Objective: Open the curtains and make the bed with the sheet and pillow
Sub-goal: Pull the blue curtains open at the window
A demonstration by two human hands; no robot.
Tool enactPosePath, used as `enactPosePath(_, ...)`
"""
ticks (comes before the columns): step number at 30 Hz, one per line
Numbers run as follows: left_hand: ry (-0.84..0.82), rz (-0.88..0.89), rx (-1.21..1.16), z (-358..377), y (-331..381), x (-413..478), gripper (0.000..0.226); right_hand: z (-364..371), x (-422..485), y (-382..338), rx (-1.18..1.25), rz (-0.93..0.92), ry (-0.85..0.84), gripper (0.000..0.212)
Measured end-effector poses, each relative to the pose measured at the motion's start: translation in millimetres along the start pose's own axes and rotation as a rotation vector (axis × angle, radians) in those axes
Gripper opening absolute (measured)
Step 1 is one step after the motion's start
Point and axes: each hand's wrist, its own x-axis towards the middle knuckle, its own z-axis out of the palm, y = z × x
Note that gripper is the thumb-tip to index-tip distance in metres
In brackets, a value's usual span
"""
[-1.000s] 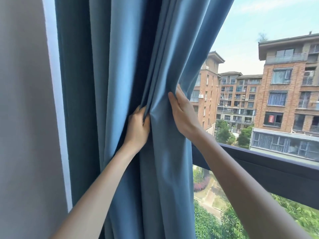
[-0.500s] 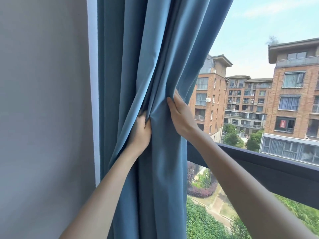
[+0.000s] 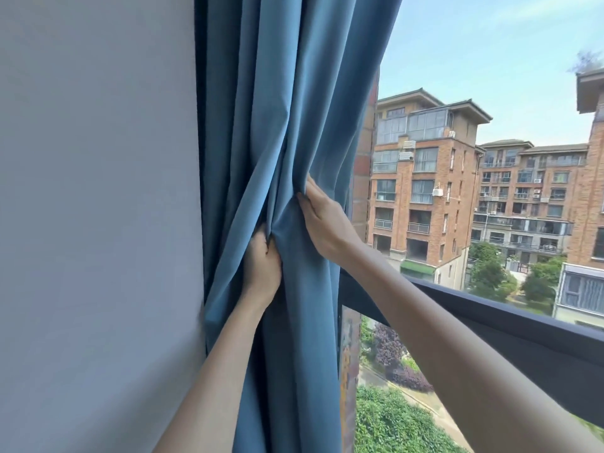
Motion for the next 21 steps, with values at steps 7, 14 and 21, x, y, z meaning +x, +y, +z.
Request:
enactPosePath(7, 0.121, 0.054, 0.070, 14.9, -38.0, 29.5, 0.032, 14.2, 47.3, 38.6, -0.039, -0.092, -0.080, 0.045)
enactPosePath(14, 0.247, -0.007, 0.182, 10.0, -73.7, 53.6, 0.040, 43.1, 86.7, 59.6, -0.147, -0.164, -0.176, 0.052)
enactPosePath(21, 0.252, -0.062, 0.339, 15.1, -57.5, 44.8, 0.035, 26.1, 83.7, 62.0, -0.129, -0.159, -0.257, 0.049)
